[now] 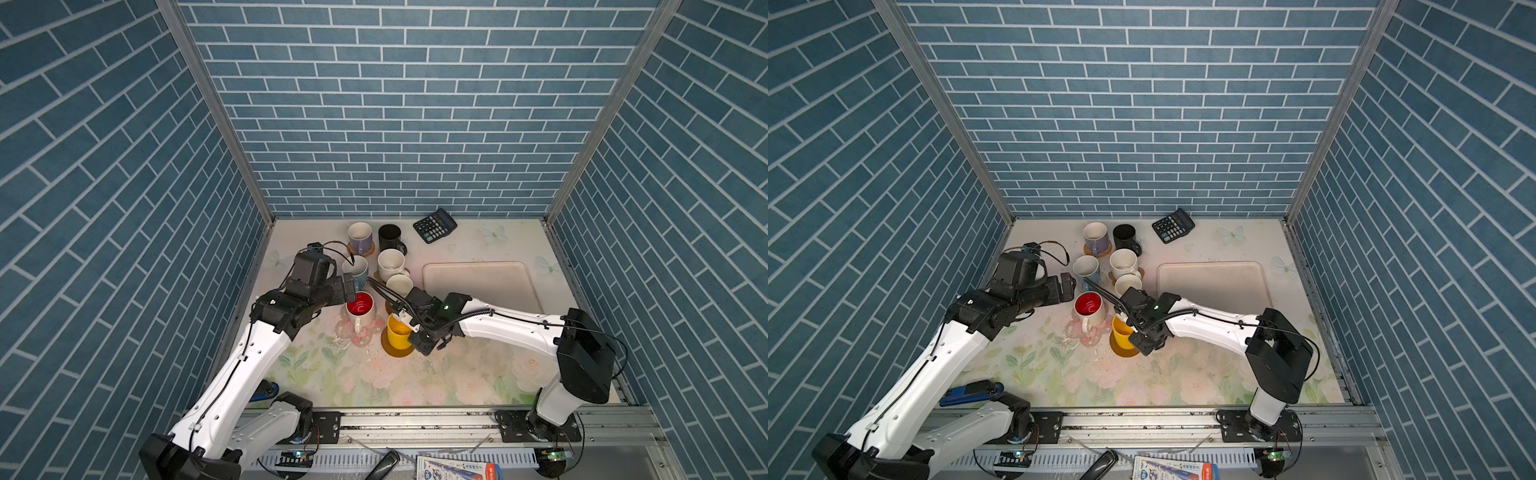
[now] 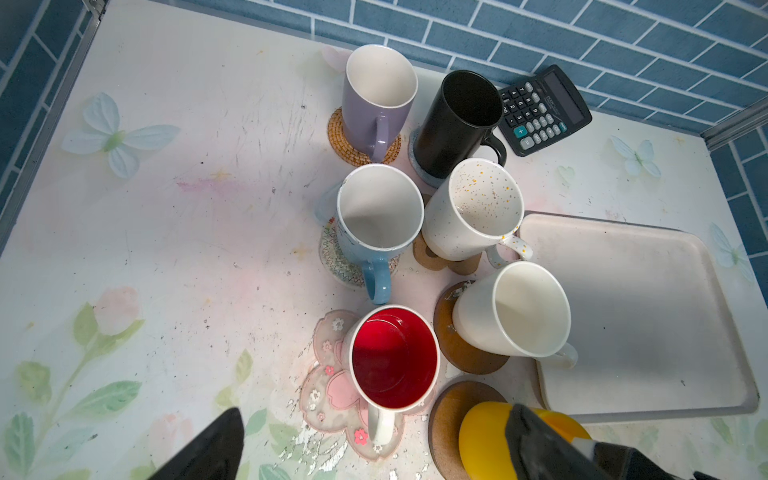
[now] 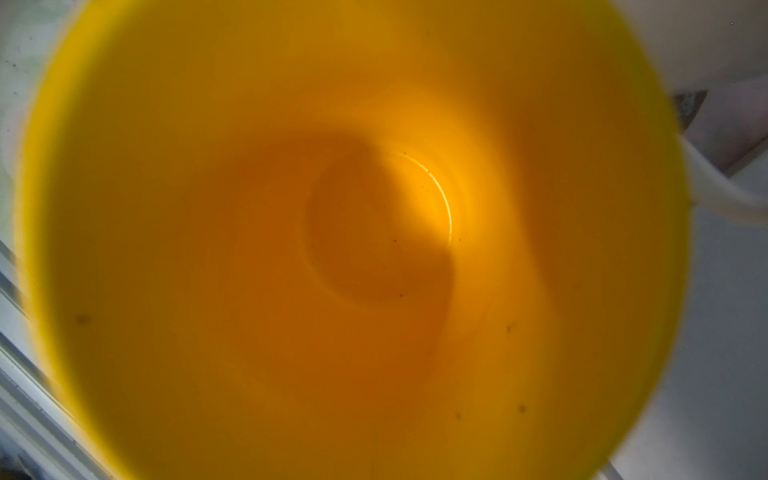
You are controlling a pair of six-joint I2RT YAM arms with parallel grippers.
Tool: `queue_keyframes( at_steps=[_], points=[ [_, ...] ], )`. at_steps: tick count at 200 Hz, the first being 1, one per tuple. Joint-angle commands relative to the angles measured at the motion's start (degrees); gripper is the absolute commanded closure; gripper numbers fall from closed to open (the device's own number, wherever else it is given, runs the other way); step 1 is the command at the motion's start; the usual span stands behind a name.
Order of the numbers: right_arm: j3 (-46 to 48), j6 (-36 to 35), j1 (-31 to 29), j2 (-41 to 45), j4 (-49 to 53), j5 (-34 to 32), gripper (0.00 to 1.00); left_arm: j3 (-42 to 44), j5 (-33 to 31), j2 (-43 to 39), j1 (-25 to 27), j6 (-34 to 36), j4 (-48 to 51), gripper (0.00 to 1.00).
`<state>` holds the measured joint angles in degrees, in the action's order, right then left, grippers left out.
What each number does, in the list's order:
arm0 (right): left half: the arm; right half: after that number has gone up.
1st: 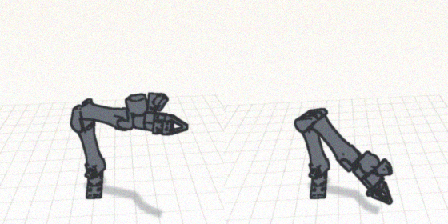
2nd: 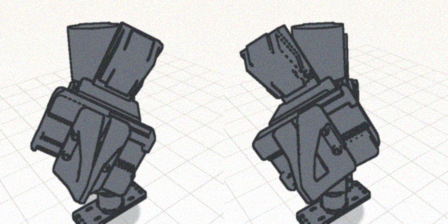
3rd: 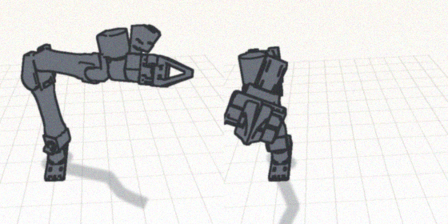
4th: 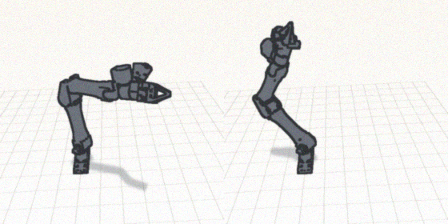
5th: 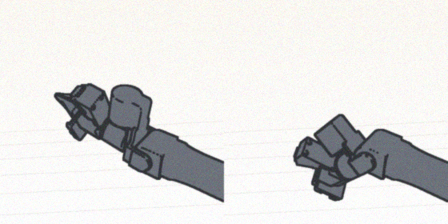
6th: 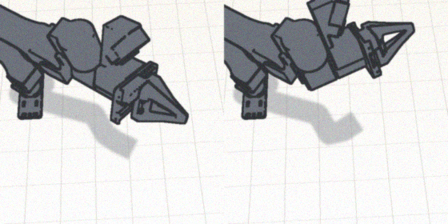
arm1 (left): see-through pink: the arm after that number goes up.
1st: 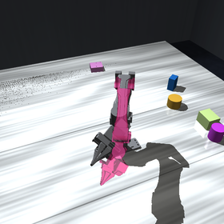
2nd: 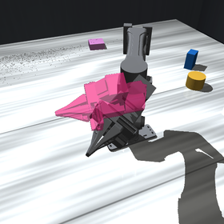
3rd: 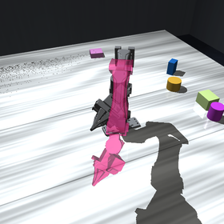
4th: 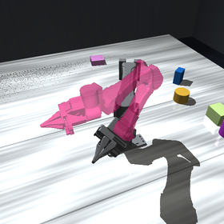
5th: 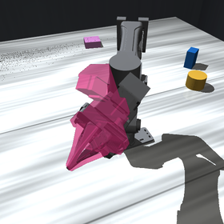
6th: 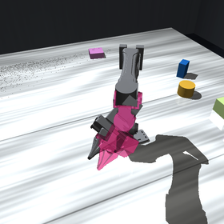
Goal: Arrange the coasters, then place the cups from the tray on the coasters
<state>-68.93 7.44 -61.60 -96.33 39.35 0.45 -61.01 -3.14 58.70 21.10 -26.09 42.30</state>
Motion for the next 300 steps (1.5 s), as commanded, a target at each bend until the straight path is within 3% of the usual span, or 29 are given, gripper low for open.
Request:
queue_keyframes(
  at_steps=[1, 42, 82, 163, 214, 252, 276, 300],
  points=[
    [-4.54, -1.73, -0.34, -0.55, -2.13, 0.19, 1.00, 0.72, 0.50, -0.89, -0.70, 0.77, -0.38, 0.01],
    [-4.60, -1.91, -0.30, -1.74, -2.54, 0.34, 1.00, 0.94, 0.85, -0.82, -1.06, 0.86, -0.45, 0.01],
    [-3.66, -1.82, -0.44, -1.94, -3.23, 0.56, 0.89, 1.16, 0.94, -0.85, -1.24, 0.77, -0.38, 0.01],
    [-2.11, -2.37, -0.77, 1.68, -4.10, -1.81, 0.46, -0.01, 0.46, -0.57, -1.46, 0.82, 0.39, 0.01],
    [-2.31, -3.49, -0.24, 8.02, -3.02, -5.55, 0.38, -4.14, -2.04, 0.02, -2.38, 1.22, 1.99, 0.01],
    [-2.34, -2.62, 5.82, 15.29, -1.74, -7.65, 0.33, -6.08, -6.53, 0.02, -3.93, 4.52, -0.91, 0.01],
    [-0.80, -2.34, 11.89, 20.31, -1.71, -10.83, 0.21, -5.35, -8.27, 0.52, -6.05, 7.38, -4.15, 0.01],
    [3.26, -2.26, 18.43, 24.74, -5.01, -16.54, 0.02, -2.26, -6.86, 1.07, -8.20, 9.96, -9.74, 0.01]
  ],
)
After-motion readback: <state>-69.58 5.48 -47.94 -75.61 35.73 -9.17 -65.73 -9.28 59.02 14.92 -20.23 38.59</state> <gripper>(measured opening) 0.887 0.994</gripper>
